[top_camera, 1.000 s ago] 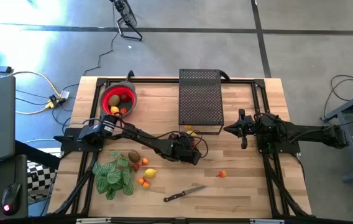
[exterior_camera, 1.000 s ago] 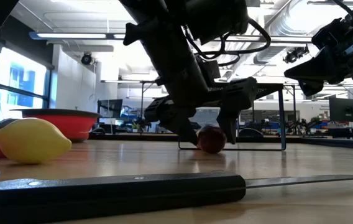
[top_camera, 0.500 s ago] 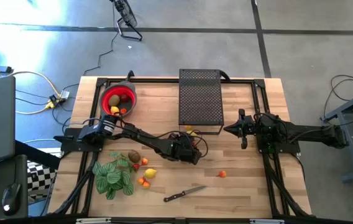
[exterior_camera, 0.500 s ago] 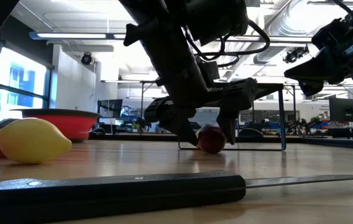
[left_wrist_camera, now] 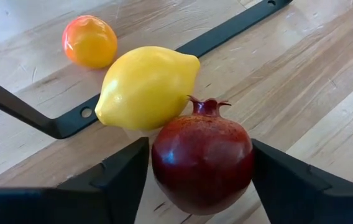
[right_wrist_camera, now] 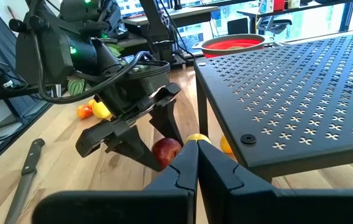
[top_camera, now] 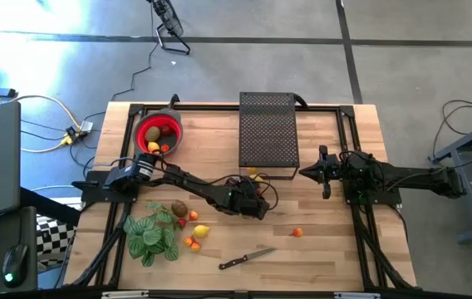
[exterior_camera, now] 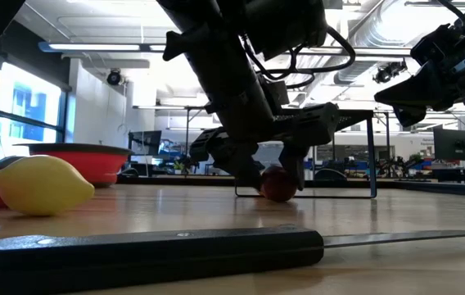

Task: Pick & Place Fruit
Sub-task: Put the red Pomegranate into the strainer bowl

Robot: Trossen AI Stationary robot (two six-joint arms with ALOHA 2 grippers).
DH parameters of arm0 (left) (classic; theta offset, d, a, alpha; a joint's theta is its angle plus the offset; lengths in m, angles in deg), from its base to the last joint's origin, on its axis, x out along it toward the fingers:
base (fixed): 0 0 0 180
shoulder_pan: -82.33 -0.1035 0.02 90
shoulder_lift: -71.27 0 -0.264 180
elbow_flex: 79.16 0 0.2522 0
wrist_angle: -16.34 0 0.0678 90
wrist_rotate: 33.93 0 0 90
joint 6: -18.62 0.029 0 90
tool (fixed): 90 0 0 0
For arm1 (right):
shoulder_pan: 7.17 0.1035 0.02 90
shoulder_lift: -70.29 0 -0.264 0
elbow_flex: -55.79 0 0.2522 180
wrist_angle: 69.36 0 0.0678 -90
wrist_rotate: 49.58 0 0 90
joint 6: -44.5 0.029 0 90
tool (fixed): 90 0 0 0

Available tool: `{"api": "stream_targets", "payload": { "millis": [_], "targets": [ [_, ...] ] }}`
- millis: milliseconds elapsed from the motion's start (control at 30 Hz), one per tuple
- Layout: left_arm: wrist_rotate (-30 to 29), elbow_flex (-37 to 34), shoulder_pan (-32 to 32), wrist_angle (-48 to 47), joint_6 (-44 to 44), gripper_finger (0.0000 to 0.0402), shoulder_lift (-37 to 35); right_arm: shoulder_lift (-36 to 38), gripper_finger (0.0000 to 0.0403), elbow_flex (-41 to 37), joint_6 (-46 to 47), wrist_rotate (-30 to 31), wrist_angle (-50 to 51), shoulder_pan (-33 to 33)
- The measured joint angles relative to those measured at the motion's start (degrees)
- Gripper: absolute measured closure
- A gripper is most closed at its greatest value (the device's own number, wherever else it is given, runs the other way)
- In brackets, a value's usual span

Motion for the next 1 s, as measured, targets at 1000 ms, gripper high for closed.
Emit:
{"api": "stream_targets", "payload": {
  "millis": [1000],
  "targets": [
    [1.2, 0.0, 0.0, 0.0, -0.1, 0.0176, 0.0, 0.0, 0.0401, 0.0, 0.0, 0.0, 0.0, 0.0]
  ]
}}
